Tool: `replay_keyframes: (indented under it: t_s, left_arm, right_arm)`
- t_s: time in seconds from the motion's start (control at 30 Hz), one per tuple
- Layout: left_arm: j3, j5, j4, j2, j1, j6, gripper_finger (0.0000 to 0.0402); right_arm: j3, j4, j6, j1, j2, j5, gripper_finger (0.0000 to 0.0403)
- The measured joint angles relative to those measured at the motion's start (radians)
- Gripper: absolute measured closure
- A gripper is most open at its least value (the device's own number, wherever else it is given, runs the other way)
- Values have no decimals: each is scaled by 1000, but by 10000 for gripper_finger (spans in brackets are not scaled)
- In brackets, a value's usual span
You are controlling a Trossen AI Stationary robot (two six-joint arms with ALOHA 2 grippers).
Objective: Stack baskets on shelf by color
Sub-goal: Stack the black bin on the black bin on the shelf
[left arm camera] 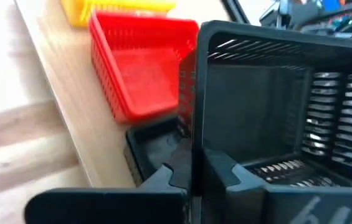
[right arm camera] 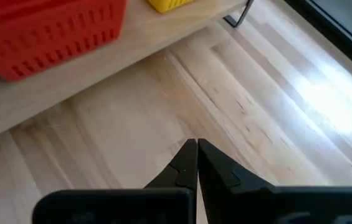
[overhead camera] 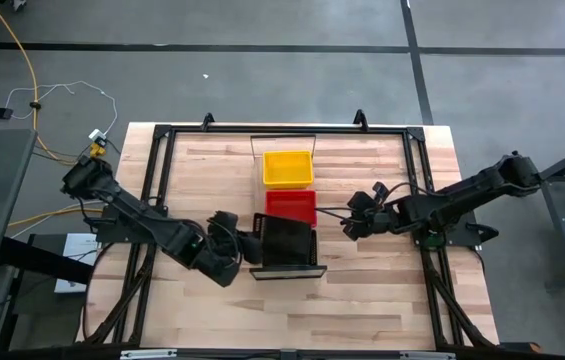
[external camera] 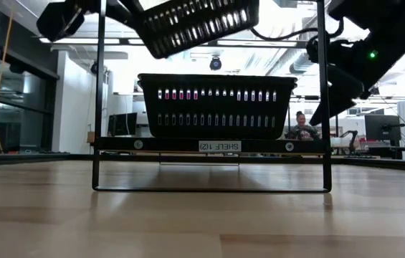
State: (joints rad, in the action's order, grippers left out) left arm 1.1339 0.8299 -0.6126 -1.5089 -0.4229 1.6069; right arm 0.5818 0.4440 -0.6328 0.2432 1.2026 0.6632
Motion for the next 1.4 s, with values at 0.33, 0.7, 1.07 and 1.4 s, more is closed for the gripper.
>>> replay_keyframes:
  t_s: [0.33, 0.7, 1.07, 1.4]
  left_arm:
    - [2, -76, 16, -91, -3, 66, 401]
    - [1, -122, 37, -124, -3, 92, 401]
    - [1, -138, 43, -124, -3, 6, 388]
    - [1, -152, 55, -117, -3, -50, 297]
  right_arm:
    - [-35, -29, -22, 0, 0, 2, 403]
    - [-35, -52, -14, 0, 0, -7, 403]
    - [-35, -53, -14, 0, 0, -8, 403]
    - [-35, -54, -14, 0, 0, -8, 403]
